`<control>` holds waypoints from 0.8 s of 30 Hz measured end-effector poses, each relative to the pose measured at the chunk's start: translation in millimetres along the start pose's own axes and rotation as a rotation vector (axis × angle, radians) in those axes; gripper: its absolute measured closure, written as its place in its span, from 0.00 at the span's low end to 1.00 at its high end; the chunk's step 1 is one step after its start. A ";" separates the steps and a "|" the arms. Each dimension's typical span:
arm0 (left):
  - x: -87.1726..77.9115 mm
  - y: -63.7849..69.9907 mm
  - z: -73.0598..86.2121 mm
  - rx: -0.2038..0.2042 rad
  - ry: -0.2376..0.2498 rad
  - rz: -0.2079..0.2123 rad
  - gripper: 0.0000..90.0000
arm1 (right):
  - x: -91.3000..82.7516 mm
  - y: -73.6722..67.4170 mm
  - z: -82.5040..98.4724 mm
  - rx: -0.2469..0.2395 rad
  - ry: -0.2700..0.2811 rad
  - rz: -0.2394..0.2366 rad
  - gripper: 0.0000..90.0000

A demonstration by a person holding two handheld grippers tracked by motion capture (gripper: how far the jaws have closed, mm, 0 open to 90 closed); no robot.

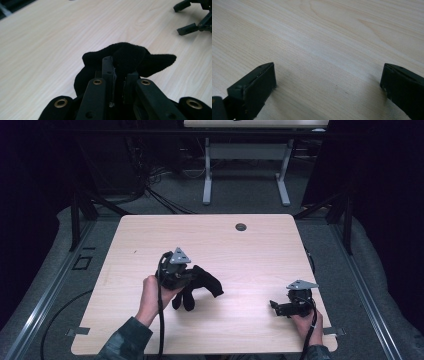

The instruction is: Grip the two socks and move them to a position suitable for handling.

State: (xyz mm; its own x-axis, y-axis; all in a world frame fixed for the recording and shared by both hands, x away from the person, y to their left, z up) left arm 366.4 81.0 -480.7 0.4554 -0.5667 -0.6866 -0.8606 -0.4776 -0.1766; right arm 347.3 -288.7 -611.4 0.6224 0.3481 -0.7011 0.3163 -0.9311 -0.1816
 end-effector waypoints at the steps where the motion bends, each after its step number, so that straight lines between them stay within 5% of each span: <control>1: 6.4 3.1 0.4 -0.001 -0.006 0.010 0.93 | 0.0 0.0 0.0 0.000 0.000 0.000 0.00; 8: 49.4 22.5 6.0 0.015 -0.057 0.079 0.93 | 0.0 0.0 0.0 0.000 0.000 0.000 0.00; 19: 94.4 27.8 9.2 0.006 -0.088 0.130 0.90 | 0.0 0.0 0.0 0.000 0.000 0.000 0.00; 22: 101.1 27.7 8.4 0.017 -0.095 0.132 0.85 | 0.0 0.0 0.0 0.000 -0.001 0.000 0.00; 24: 104.4 26.2 8.2 0.002 -0.090 0.142 0.70 | 0.0 0.1 0.0 0.000 0.000 0.000 0.00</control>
State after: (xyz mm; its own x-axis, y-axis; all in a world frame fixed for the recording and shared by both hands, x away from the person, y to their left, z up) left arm 389.6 14.9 -562.8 0.3068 -0.5665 -0.7648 -0.9154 -0.3957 -0.0741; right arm 347.2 -288.7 -611.4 0.6226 0.3482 -0.7008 0.3164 -0.9311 -0.1816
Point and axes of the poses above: each handheld gripper's, and its own axes: x roughly forward along the jaws, z roughly out of its underside, y roughly to its right, the point moved 3 cm from there along x, roughly forward along the jaws, and after that the axes turned 14 degrees about x, right-handed, at the moved point
